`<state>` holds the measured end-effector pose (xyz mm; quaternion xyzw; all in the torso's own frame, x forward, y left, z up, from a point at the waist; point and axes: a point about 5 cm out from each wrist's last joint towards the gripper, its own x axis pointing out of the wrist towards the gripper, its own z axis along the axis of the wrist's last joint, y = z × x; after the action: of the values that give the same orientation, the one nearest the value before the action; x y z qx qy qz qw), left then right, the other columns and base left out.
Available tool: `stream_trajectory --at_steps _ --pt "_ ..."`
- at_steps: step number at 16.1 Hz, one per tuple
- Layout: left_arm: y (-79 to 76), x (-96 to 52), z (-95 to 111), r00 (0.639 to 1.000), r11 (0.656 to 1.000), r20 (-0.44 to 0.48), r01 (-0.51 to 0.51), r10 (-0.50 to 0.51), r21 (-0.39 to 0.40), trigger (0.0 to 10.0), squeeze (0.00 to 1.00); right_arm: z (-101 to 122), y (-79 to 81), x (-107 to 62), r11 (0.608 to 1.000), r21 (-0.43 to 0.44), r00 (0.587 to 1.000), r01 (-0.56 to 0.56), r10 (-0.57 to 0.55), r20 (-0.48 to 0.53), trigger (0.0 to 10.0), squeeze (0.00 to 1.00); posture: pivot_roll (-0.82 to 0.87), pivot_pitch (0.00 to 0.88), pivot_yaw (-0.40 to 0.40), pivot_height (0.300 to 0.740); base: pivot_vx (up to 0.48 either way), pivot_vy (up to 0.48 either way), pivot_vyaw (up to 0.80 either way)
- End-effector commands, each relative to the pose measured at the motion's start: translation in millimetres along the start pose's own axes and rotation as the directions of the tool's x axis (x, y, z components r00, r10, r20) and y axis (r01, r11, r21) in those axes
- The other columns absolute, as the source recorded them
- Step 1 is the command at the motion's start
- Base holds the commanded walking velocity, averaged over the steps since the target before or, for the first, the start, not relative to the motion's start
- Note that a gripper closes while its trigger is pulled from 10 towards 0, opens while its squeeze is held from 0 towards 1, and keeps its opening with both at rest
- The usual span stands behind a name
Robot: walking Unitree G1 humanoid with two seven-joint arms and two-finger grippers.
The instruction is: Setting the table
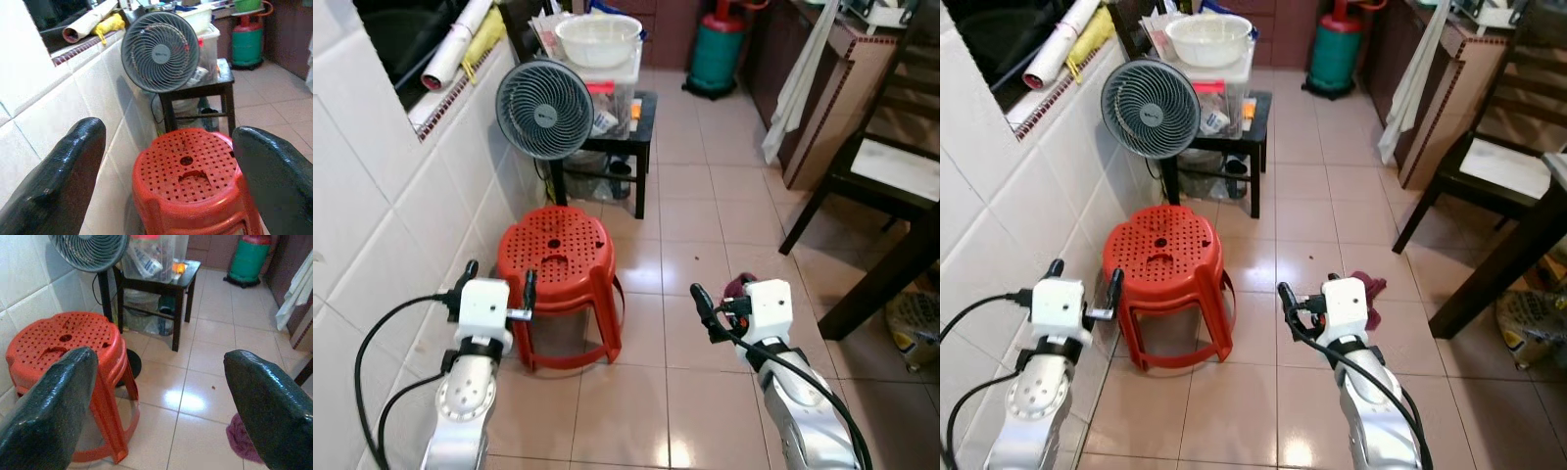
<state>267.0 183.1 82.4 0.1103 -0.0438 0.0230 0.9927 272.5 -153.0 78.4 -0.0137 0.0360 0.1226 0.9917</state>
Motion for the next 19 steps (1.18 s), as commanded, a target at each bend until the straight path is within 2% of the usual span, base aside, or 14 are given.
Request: stream_trajectory --at_steps 1,3,6,9,16,19 --pt "-1.5 2.9 -2 1.000 1.000 -0.020 -0.013 0.013 0.001 10.0 0.00 2 -4.1 3.0 1.000 -0.011 1.000 0.021 -0.020 0.013 10.0 0.00 -0.09 0.000 0.009 0.740 0.000 0.000 0.00" --pt "-3.7 7.0 -1 1.000 1.000 -0.018 -0.016 0.016 0.002 10.0 0.00 6 -6.9 7.2 0.999 -0.010 0.998 0.048 -0.047 0.035 10.0 0.00 -0.10 0.000 0.013 0.740 0.000 0.000 0.00" --pt "-2.5 6.2 0 1.000 1.000 -0.011 -0.009 0.010 0.017 10.0 0.00 6 -9.0 3.0 0.996 0.000 0.995 0.090 -0.090 0.039 10.0 0.00 -0.10 0.008 0.019 0.740 0.000 0.000 0.00" --pt "-1.2 4.7 -2 0.999 1.000 -0.032 0.022 -0.022 -0.019 10.0 0.00 -3 -9.9 -3.8 0.994 -0.004 0.994 0.108 -0.108 0.008 10.0 0.00 -0.10 0.032 0.032 0.740 0.000 0.000 -0.76" --pt "-3.6 11.8 2 0.995 0.992 -0.014 0.094 -0.096 -0.078 10.0 0.00 -1 -7.3 -2.1 0.992 -0.002 0.992 0.123 -0.123 0.018 10.0 0.00 -0.12 0.043 0.046 0.740 0.000 0.000 -0.80" --pt "-7.3 7.6 1 0.992 0.988 -0.018 0.121 -0.123 -0.095 10.0 0.00 -4 -6.7 -4.5 0.992 -0.004 0.992 0.124 -0.124 0.007 10.0 0.00 -0.12 0.049 0.047 0.740 0.286 0.000 -0.80"
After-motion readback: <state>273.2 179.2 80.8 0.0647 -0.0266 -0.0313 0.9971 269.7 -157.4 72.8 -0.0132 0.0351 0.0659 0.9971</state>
